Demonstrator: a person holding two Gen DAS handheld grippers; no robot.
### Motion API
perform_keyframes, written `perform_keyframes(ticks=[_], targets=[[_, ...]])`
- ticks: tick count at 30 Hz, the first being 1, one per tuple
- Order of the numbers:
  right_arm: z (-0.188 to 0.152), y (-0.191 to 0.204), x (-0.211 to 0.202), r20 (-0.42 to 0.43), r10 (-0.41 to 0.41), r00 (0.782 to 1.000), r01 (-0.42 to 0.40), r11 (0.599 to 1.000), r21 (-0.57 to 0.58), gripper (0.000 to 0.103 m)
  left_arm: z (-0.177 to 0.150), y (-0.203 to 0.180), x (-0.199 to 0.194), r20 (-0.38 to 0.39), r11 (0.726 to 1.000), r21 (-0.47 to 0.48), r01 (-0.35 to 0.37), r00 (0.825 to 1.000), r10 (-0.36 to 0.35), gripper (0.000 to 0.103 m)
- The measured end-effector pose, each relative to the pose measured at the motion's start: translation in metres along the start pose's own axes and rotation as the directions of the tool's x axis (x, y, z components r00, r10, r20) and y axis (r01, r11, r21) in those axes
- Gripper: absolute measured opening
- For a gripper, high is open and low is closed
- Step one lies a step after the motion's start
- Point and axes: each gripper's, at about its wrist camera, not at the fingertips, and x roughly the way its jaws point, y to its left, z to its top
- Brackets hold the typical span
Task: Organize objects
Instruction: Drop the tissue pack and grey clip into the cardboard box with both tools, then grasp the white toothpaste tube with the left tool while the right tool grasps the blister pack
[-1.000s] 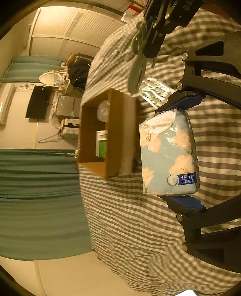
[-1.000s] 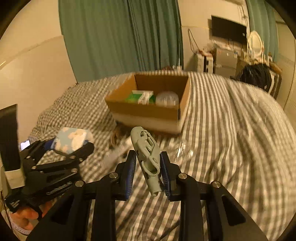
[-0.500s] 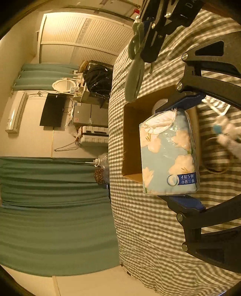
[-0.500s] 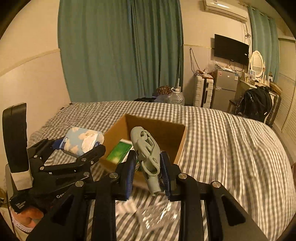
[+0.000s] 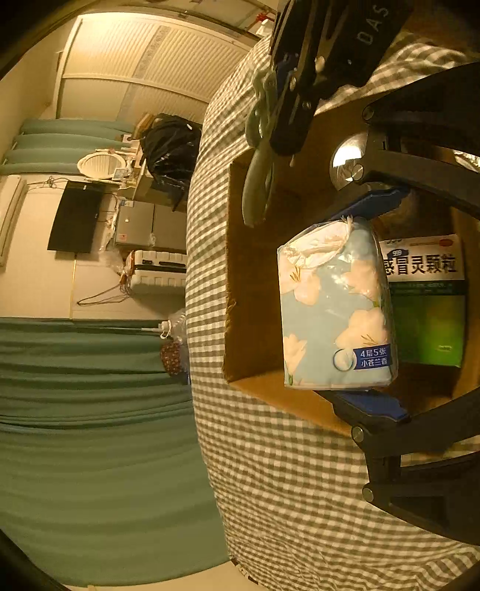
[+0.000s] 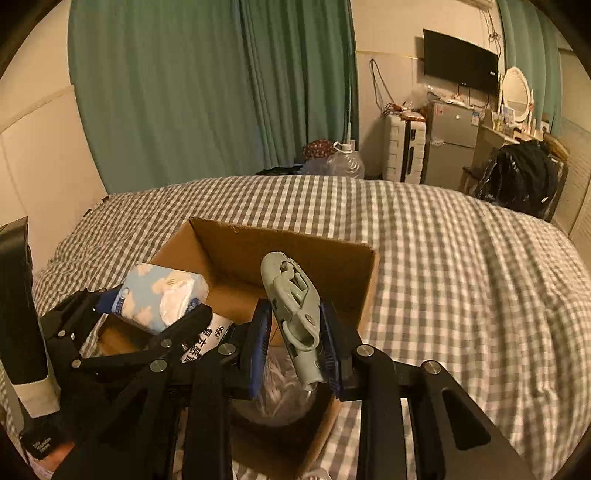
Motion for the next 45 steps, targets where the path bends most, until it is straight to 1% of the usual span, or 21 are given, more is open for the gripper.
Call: perform_keyframes(ticks=[3,6,7,10,11,13,14,18,21,24,28,31,34,37,38,41,43,45], targets=[[-0.002,-0.003,0.005,-0.002,-0.002,1.000,0.002,1.000,0.006,0.027,-0.002,-0.002,0.004,0.003,1.000,-0.003,-0.005,1.000,0.005,0.080],[-0.001,-0.005,-0.003,0.014,0.008,1.000,-0.008,1.000,0.021,0.027,-0.001,-0.002,0.009,-0.010,1.000,-0.006,-0.019,1.000,0.019,0.080],[0.000,-0.006,-0.006,0.022,0.008,1.000,-0.008,1.000,0.022,0.029,-0.001,-0.004,0.010,-0.017,1.000,-0.007,-0.026,1.000,0.026,0.080],[0.005,-0.005,-0.025,0.067,-0.014,0.998,0.012,1.000,0.022,0.049,-0.001,-0.006,0.004,-0.034,0.999,-0.004,-0.036,0.999,0.036,0.082],[0.006,-0.005,-0.034,0.082,-0.018,0.997,0.015,1.000,0.027,0.053,0.000,-0.007,0.001,-0.040,0.999,-0.004,-0.033,0.999,0.033,0.083],[0.006,-0.005,-0.049,0.093,-0.017,0.996,0.014,0.999,0.037,0.056,-0.001,-0.007,-0.010,-0.052,1.000,-0.003,-0.022,0.998,0.022,0.088],[0.006,-0.004,-0.057,0.093,-0.019,0.995,0.015,0.999,0.041,0.057,-0.001,-0.008,-0.016,-0.054,1.000,0.000,-0.021,0.998,0.021,0.089],[0.005,-0.004,-0.086,0.105,-0.034,0.994,0.031,0.999,0.038,0.059,0.000,-0.011,-0.046,-0.044,0.999,0.014,-0.032,0.999,0.032,0.089],[-0.001,-0.002,-0.110,0.111,-0.059,0.992,0.055,0.998,0.039,0.063,0.000,-0.010,-0.071,-0.022,0.999,0.014,-0.035,0.999,0.036,0.089],[-0.011,-0.001,-0.132,0.115,-0.071,0.991,0.066,0.997,0.047,0.065,0.001,-0.007,-0.093,0.000,0.999,0.010,-0.043,0.999,0.043,0.089],[-0.028,-0.001,-0.150,0.099,-0.092,0.991,0.087,0.995,0.052,0.066,-0.005,0.001,-0.117,0.011,0.998,-0.016,-0.059,0.998,0.060,0.089],[-0.043,0.003,-0.162,0.087,-0.097,0.992,0.092,0.994,0.054,0.067,-0.016,0.009,-0.132,0.008,0.997,-0.033,-0.069,0.998,0.069,0.089],[-0.060,0.012,-0.174,0.094,-0.091,0.991,0.087,0.995,0.043,0.073,-0.029,0.017,-0.140,-0.001,0.998,-0.033,-0.062,0.998,0.062,0.089],[-0.075,0.022,-0.178,0.090,-0.091,0.992,0.090,0.996,0.019,0.074,-0.049,0.029,-0.146,-0.011,0.997,-0.045,-0.058,0.998,0.057,0.089],[-0.080,0.025,-0.176,0.084,-0.098,0.992,0.097,0.995,0.007,0.074,-0.054,0.032,-0.147,-0.014,0.997,-0.046,-0.059,0.998,0.059,0.089],[-0.096,0.032,-0.164,0.061,-0.118,0.991,0.119,0.993,-0.017,0.077,-0.077,0.039,-0.142,-0.042,0.993,-0.052,-0.101,0.994,0.099,0.089],[-0.107,0.033,-0.150,0.028,-0.128,0.991,0.128,0.992,-0.015,0.077,-0.093,0.039,-0.137,-0.058,0.988,-0.049,-0.148,0.988,0.145,0.089],[-0.120,0.036,-0.134,-0.014,-0.137,0.991,0.136,0.991,-0.006,0.077,-0.108,0.036,-0.133,-0.060,0.986,-0.048,-0.161,0.986,0.158,0.089]])
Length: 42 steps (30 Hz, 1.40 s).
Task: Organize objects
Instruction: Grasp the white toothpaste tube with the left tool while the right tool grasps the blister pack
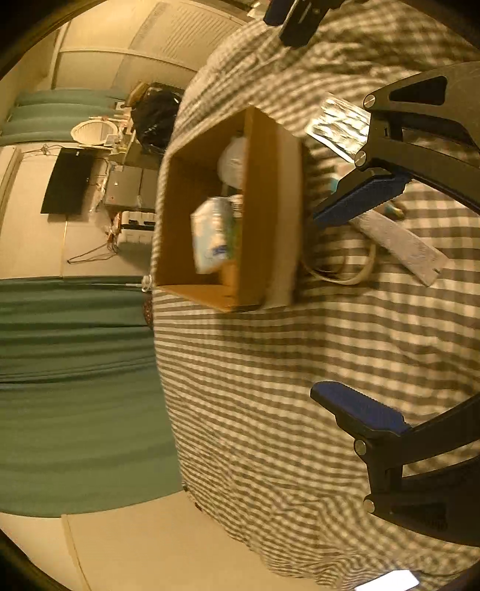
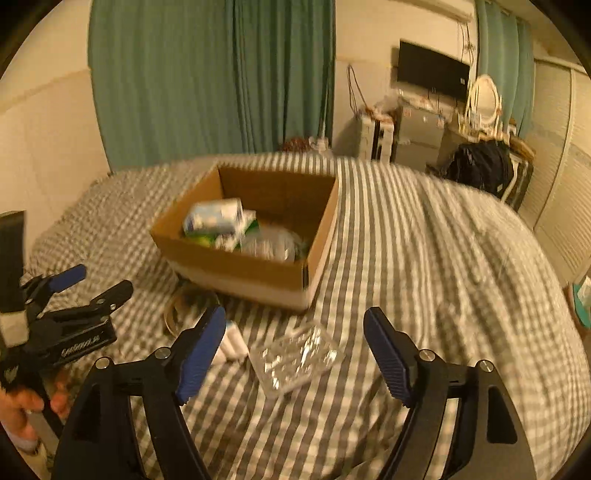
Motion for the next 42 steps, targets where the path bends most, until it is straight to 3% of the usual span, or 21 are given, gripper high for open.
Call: perform_keyframes(ticks=[4,11,14,16,18,20,27,32,42], targets=[[-0.020,0.008,0.025,-0.054,-0.024,0.998,0.023,1.000,-0.018,0.077,-0.023,-0.013,0.004,0.034,1.000,0.019,0.003,0.999,-0.003,0.089],[-0.037,0.008,0.064,-0.115,-0.073,0.991,0.070,0.997,-0.033,0.077,-0.046,-0.027,0.030,-0.019,0.995,0.078,0.066,0.998,-0.065,0.089],[-0.042,0.002,0.076,-0.138,-0.088,0.987,0.087,0.996,-0.013,0.077,-0.056,-0.032,0.050,-0.083,0.990,0.103,0.094,0.993,-0.086,0.087],[-0.045,-0.002,0.083,-0.157,-0.083,0.984,0.086,0.996,0.008,0.077,-0.060,-0.032,0.056,-0.107,0.987,0.099,0.129,0.987,-0.118,0.077],[-0.049,-0.005,0.091,-0.181,-0.083,0.980,0.089,0.996,0.024,0.077,-0.063,-0.034,0.061,-0.129,0.981,0.097,0.168,0.979,-0.155,0.047],[-0.052,-0.006,0.095,-0.195,-0.086,0.977,0.093,0.995,0.025,0.077,-0.065,-0.036,0.064,-0.149,0.975,0.105,0.198,0.972,-0.181,0.033],[-0.058,-0.002,0.102,-0.228,-0.100,0.969,0.107,0.994,0.016,0.077,-0.060,-0.029,0.047,-0.095,0.978,0.104,0.180,0.981,-0.170,0.019],[-0.051,-0.004,0.110,-0.244,-0.085,0.966,0.104,0.993,0.064,0.082,-0.051,-0.017,0.038,-0.067,0.983,0.081,0.166,0.985,-0.161,0.018],[-0.042,-0.001,0.152,-0.295,-0.094,0.951,0.139,0.981,0.136,0.090,-0.061,-0.006,0.048,-0.100,0.983,0.055,0.173,0.981,-0.167,0.018]])
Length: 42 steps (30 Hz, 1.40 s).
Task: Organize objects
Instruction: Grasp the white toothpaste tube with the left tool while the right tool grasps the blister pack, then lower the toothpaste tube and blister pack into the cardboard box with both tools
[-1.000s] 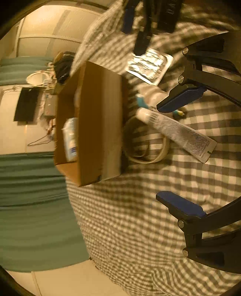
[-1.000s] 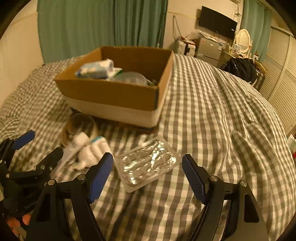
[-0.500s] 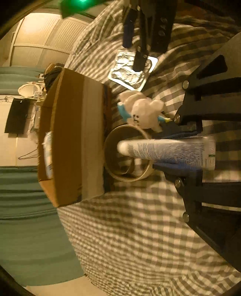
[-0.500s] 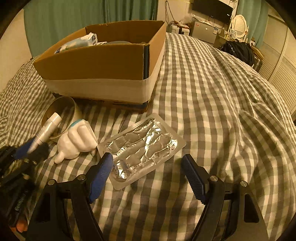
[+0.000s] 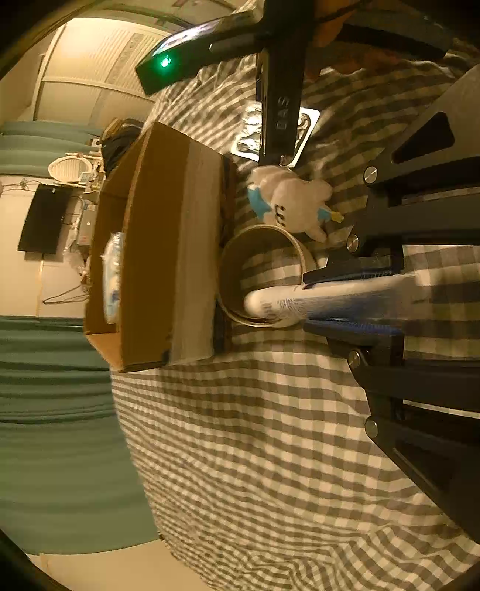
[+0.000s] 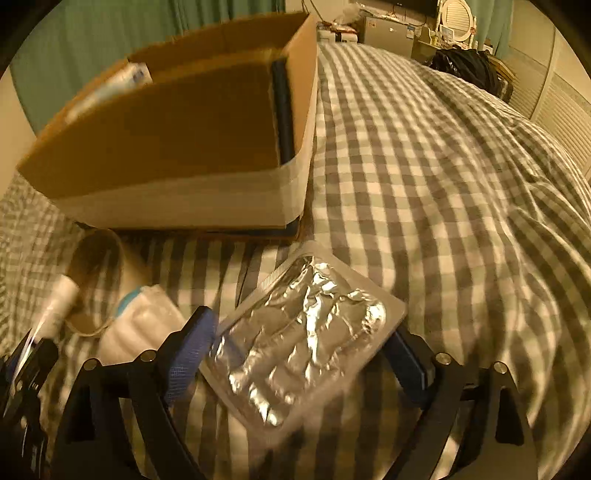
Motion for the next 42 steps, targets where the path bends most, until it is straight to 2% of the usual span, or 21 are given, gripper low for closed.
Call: perform_keyframes(ticks=[3,4,5,6,7,9,10,14,24,32,38,42], targets=[[-0.003,0.004,-0.001,0.030,-0.014,0.999,0.015,1.000,-0.022,0.088,-0.005,0.001,0.007,-0.022,1.000,0.003,-0.006,1.000,0.006,0.017],[-0.006,0.005,-0.003,0.038,-0.005,0.999,0.006,0.999,-0.038,0.083,-0.005,0.001,0.006,-0.021,1.000,0.002,-0.001,1.000,0.001,0.017],[-0.009,0.006,-0.006,0.050,-0.011,0.999,0.015,0.998,-0.061,0.072,-0.005,0.001,0.006,-0.021,1.000,-0.001,0.003,1.000,-0.003,0.017],[-0.012,0.007,-0.010,0.060,-0.030,0.998,0.035,0.996,-0.082,0.067,-0.004,0.002,0.005,-0.021,1.000,-0.005,0.005,1.000,-0.005,0.017],[-0.015,0.008,-0.013,0.067,-0.037,0.997,0.044,0.994,-0.098,0.056,-0.005,0.001,0.005,-0.023,1.000,-0.007,0.005,1.000,-0.005,0.017],[-0.019,0.006,-0.021,0.076,-0.028,0.997,0.037,0.993,-0.111,0.040,-0.006,0.000,0.004,-0.027,1.000,-0.009,0.002,1.000,-0.002,0.017],[-0.020,0.005,-0.025,0.081,-0.013,0.997,0.022,0.994,-0.110,0.029,-0.006,0.000,0.003,-0.029,1.000,-0.010,0.002,1.000,-0.002,0.017],[-0.026,0.002,-0.045,0.096,0.061,0.994,-0.050,0.993,-0.109,0.009,-0.007,-0.002,-0.004,-0.041,1.000,-0.023,0.005,0.999,-0.006,0.017],[-0.042,-0.001,-0.083,0.135,0.133,0.982,-0.112,0.982,-0.151,0.007,-0.010,-0.006,-0.040,-0.031,0.997,-0.076,0.020,0.999,-0.023,0.017],[-0.048,-0.007,-0.138,0.201,0.212,0.956,-0.182,0.970,-0.159,0.007,0.001,-0.027,-0.076,0.024,0.998,-0.048,0.037,0.999,-0.036,0.016],[-0.042,-0.005,-0.172,0.264,0.248,0.932,-0.196,0.958,-0.208,0.007,0.026,-0.039,-0.095,0.075,0.999,-0.025,0.044,0.996,-0.042,0.016],[-0.030,-0.005,-0.186,0.297,0.261,0.919,-0.196,0.953,-0.230,0.007,0.055,-0.048,-0.108,0.140,1.000,0.007,0.030,0.990,-0.031,0.016]])
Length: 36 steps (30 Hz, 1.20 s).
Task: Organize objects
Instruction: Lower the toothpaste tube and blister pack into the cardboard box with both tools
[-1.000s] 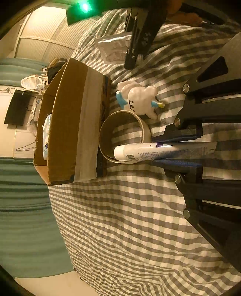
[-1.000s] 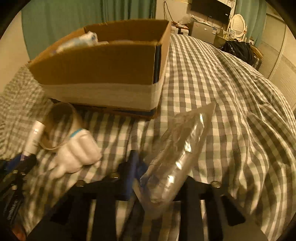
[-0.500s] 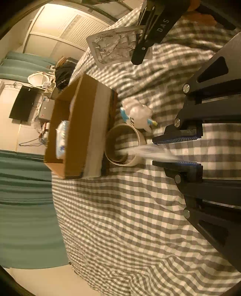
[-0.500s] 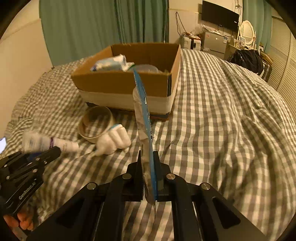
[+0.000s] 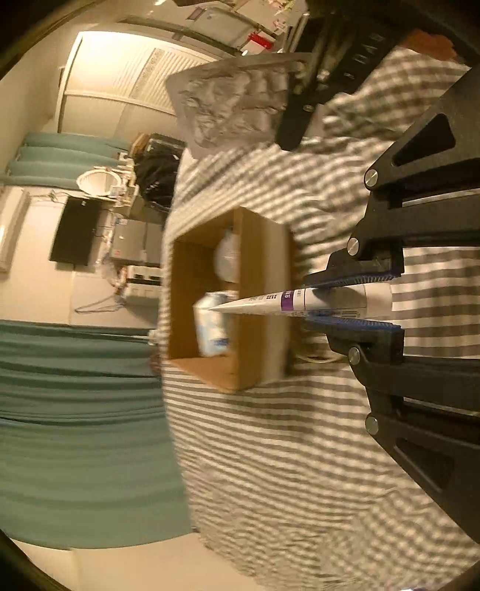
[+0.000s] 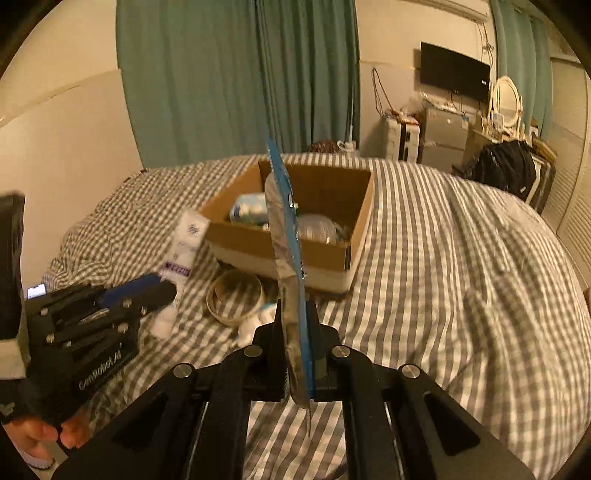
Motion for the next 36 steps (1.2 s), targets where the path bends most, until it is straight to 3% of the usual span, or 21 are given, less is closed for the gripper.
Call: perform_keyframes(ticks=[4,5,8,15,19,26,34,36], targets=[[0.021,-0.005,-0.002,0.032,0.005,0.999,-0.005,1.000,-0.011,0.007,0.033,-0.001,0.000,0.048,1.000,0.002,0.019,0.999,-0.019,0.014],[0.025,-0.006,-0.003,0.037,0.009,0.999,-0.009,1.000,-0.008,0.007,0.043,-0.002,0.001,0.061,1.000,0.009,0.015,0.998,-0.015,0.007],[0.047,-0.010,0.000,0.058,0.026,0.998,-0.026,1.000,-0.010,0.007,0.063,-0.004,0.009,0.083,0.999,0.034,-0.004,0.997,0.001,0.007],[0.086,-0.013,0.020,0.080,0.034,0.996,-0.031,0.999,-0.038,0.007,0.099,0.001,0.042,0.090,0.999,0.018,0.046,0.995,-0.047,0.006],[0.103,-0.019,0.048,0.049,0.031,0.998,-0.029,0.998,-0.049,0.007,0.107,0.004,0.072,0.062,0.999,0.033,0.003,0.998,-0.005,0.006],[0.131,-0.029,0.126,-0.061,-0.007,0.998,0.005,0.999,-0.043,0.007,0.121,0.019,0.135,-0.004,1.000,0.026,-0.011,1.000,0.011,0.006],[0.133,-0.039,0.195,-0.132,-0.033,0.991,0.027,0.998,-0.049,0.007,0.108,0.035,0.183,-0.061,0.999,0.029,0.023,0.998,-0.021,0.007],[0.131,-0.043,0.198,-0.124,-0.013,0.992,0.008,0.999,-0.038,0.012,0.105,0.040,0.187,-0.066,1.000,0.021,0.021,0.998,-0.019,0.009]])
